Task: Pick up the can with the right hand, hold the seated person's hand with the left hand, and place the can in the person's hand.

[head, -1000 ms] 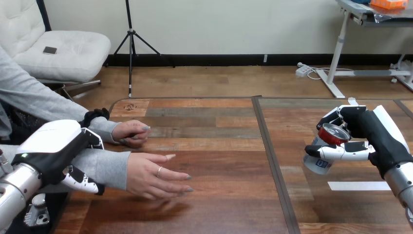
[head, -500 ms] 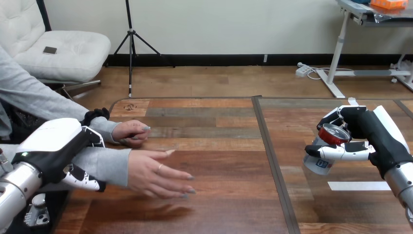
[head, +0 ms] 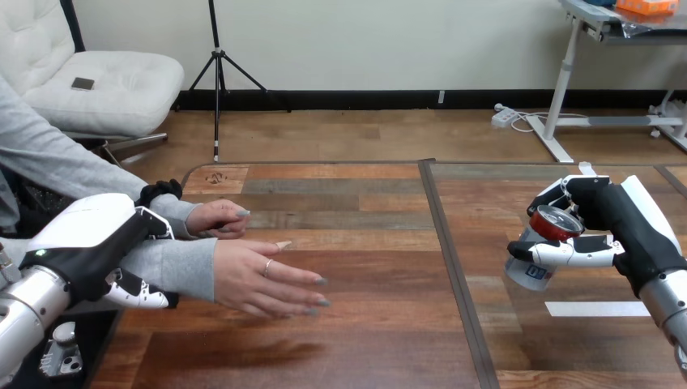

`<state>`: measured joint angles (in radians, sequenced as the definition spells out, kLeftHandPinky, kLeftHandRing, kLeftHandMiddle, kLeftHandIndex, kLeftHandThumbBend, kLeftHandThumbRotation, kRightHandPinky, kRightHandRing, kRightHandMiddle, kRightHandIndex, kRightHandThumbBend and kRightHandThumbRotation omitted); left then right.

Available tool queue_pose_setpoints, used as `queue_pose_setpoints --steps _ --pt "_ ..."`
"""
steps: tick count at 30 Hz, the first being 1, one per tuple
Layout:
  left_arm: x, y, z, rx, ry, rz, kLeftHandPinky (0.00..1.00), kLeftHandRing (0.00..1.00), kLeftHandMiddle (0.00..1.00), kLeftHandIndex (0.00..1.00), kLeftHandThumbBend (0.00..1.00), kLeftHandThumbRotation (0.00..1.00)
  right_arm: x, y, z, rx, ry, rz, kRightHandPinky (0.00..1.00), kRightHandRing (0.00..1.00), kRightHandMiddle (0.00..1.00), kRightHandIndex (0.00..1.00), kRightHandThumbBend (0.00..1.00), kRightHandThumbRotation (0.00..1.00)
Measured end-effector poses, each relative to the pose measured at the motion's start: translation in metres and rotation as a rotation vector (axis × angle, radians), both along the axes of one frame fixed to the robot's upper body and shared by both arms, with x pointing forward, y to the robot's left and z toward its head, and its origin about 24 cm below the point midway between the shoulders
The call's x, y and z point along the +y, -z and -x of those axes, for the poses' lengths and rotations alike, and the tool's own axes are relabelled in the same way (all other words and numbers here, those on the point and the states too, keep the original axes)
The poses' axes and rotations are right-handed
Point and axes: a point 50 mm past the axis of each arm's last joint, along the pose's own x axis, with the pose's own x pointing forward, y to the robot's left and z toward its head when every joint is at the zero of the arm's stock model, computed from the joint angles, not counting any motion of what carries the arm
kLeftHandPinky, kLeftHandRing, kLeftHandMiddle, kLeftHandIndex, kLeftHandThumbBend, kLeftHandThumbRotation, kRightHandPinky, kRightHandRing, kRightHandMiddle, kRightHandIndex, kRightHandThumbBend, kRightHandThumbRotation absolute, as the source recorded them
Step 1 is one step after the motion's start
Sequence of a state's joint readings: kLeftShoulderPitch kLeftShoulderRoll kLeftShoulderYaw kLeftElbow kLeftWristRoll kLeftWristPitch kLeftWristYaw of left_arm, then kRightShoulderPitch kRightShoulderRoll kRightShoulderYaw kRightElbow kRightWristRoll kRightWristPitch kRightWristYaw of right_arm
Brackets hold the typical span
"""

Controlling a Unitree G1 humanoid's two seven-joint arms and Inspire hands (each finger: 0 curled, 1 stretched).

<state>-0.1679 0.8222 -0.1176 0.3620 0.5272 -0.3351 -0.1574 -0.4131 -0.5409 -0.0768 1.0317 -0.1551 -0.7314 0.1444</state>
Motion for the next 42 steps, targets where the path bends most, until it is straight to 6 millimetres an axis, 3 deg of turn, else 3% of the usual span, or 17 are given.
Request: queue_pose_setpoints --steps 25,42 --pt "-0.0013 0.0049 0.005 0.079 -0.029 0.053 0.3 0.36 0.45 0.51 0.63 0.0 0.0 0.0 0.0 0.0 0.0 0.0 0.23 0.27 0.36 0.43 0.78 0.0" --pt "-0.0054 0.0032 0.0059 0.05 0.016 0.05 0.28 0.32 0.4 0.44 0.66 0.0 0.0 0.0 0.0 0.0 0.0 0.0 0.27 0.31 0.38 0.43 0.78 0.0"
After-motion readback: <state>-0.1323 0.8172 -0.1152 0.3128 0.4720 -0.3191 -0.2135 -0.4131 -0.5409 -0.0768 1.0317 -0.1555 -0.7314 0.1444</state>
